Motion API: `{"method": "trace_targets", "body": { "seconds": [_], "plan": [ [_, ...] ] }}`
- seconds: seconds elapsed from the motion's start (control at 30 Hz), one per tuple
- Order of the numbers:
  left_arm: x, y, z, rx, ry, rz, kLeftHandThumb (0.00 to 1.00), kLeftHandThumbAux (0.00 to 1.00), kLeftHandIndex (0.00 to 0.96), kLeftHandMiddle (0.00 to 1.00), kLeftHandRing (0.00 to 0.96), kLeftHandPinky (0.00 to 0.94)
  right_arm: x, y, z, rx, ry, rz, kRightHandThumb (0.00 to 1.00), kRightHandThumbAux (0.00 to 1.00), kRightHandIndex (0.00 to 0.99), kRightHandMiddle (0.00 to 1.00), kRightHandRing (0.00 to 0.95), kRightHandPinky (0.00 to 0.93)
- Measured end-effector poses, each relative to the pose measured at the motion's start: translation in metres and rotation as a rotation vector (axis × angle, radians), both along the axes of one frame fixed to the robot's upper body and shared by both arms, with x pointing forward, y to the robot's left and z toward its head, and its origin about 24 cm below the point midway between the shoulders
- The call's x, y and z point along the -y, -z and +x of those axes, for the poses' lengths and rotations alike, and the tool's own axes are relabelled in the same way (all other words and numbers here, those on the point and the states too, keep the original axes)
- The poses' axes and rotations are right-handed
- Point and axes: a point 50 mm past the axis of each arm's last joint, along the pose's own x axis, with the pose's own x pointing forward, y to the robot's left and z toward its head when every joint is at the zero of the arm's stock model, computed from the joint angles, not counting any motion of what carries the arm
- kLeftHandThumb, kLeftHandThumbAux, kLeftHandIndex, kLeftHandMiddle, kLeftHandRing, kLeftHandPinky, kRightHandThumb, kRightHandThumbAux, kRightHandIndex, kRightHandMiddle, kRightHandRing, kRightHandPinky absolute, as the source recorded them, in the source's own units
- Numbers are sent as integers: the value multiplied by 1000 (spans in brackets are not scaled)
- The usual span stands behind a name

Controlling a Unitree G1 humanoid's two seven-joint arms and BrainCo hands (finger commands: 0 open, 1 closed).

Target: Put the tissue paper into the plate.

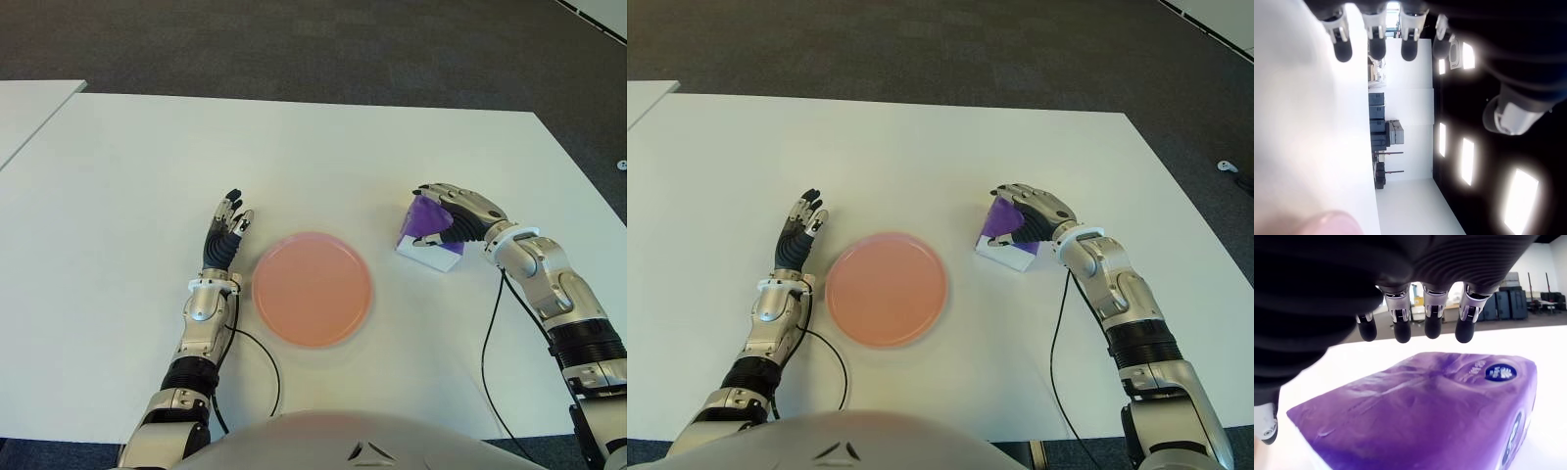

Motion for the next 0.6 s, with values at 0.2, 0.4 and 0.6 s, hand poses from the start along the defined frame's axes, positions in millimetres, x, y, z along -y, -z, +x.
{"method": "trace_targets", "body": {
  "seconds": [0.2, 0.4, 0.6],
  "plan": [
    [0, 0, 0, 0, 1, 1, 0, 466, 0, 0, 0, 0, 0, 4, -3, -25, -4, 10, 59, 468, 0, 0, 0, 0],
    [0, 0, 0, -2, 1, 1, 0, 464, 0, 0, 0, 0, -1, 4, -5, -37, -9, 20, 56, 459, 0, 0, 0, 0],
    [0, 1, 0, -4, 1, 0, 0, 461, 0, 0, 0, 0, -1, 5, -6, -48, -11, 21, 57, 462, 0, 0, 0, 0]
  ]
}}
